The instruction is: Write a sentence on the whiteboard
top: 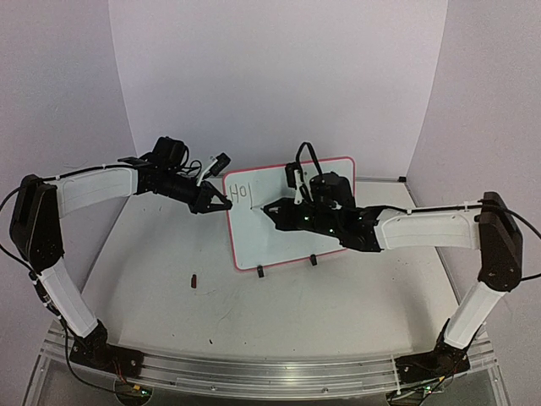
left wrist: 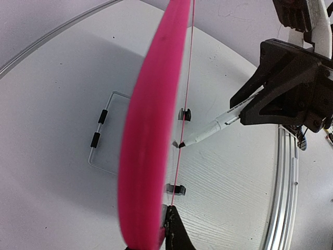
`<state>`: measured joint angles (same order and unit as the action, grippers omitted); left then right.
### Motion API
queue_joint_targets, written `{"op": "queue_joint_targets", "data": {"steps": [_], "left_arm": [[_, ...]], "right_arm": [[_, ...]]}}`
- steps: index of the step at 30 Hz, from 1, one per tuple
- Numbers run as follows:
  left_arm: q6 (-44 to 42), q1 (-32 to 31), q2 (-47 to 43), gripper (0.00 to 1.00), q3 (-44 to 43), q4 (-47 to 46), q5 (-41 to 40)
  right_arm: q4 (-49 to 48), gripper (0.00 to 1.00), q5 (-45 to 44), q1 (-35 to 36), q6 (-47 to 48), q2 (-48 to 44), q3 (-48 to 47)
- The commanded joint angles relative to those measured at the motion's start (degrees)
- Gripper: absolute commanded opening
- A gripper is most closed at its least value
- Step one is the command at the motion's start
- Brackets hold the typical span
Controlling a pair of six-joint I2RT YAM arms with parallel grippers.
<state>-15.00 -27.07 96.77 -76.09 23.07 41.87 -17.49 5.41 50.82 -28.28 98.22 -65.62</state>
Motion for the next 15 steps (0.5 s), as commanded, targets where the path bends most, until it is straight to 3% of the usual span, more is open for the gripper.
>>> {"op": "queue_joint_targets", "data": {"steps": [1,15], "left_arm": [[-2.1,-0.2,0.1,0.0,-0.2,2.6,-6.5],[-2.2,-0.2,-0.2,0.0,-0.3,2.6,-6.6]], "right_arm": [[-3.8,0.0,2.3,0.7,3.3,-4.2,-0.1],[-4.7,0.0,-5.3,1.1,4.2,-1.5,-5.1]]}}
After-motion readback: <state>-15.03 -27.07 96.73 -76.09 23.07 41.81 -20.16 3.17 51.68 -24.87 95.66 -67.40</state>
